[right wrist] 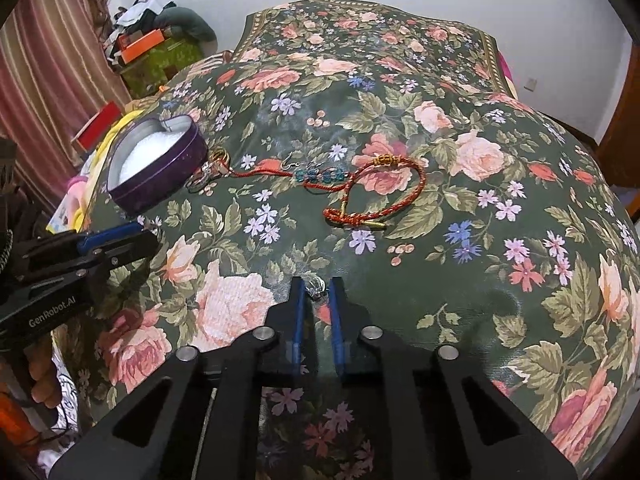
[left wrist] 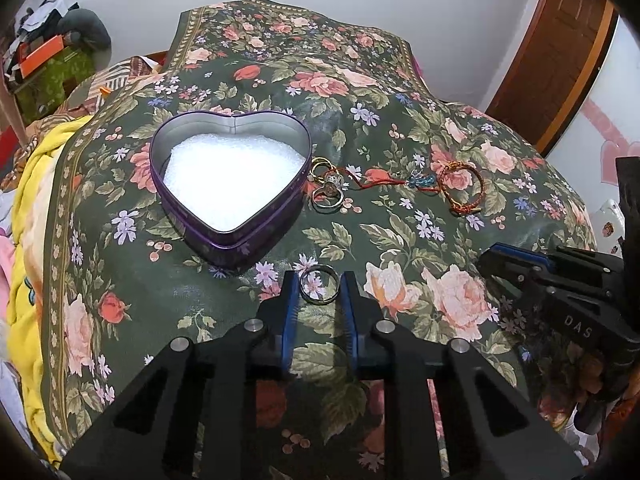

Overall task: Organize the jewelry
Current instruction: 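Close the left tool on the silver ring while the right tool closes on the silver charm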

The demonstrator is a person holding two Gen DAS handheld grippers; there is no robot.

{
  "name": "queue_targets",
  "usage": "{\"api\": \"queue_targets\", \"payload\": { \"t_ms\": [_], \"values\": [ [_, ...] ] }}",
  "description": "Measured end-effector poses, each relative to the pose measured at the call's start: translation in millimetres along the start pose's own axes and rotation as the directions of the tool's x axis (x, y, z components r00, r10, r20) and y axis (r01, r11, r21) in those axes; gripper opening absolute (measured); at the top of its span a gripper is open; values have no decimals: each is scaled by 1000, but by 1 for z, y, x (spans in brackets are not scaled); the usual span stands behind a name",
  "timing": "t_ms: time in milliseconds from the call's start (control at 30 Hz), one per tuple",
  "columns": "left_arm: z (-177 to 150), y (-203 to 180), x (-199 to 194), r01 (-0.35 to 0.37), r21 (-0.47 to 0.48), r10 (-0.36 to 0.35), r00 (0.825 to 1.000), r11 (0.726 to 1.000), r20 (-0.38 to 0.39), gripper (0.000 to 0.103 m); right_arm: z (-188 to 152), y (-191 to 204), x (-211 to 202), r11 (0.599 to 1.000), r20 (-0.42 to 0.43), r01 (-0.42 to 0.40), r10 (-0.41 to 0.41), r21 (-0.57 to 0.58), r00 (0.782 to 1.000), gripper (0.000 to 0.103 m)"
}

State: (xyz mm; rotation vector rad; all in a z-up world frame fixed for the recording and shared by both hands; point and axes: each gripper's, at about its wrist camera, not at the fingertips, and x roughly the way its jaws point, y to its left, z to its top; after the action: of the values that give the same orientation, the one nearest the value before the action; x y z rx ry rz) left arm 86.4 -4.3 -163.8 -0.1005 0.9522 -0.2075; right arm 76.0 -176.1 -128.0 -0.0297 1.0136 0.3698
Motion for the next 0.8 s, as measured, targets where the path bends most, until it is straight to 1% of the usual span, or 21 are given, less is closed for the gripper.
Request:
{"api": "queue_targets", "payload": {
  "t_ms": [267,533,800],
  "values": [
    [0,-2,-14,-12,-13,12,1000,1000,23,20,5,-5,-12,1000,34,2,-3,19,999,9],
    [10,-1,-39,-22,-20,24,996,1000,88,20,18,-1,-25,1000,85,-3,2,12,996,9],
    [26,6,-65,-40,-42,47,983,998,178,20,40,16,-39,1000,161,-17,20,-23,987,9]
  ]
}}
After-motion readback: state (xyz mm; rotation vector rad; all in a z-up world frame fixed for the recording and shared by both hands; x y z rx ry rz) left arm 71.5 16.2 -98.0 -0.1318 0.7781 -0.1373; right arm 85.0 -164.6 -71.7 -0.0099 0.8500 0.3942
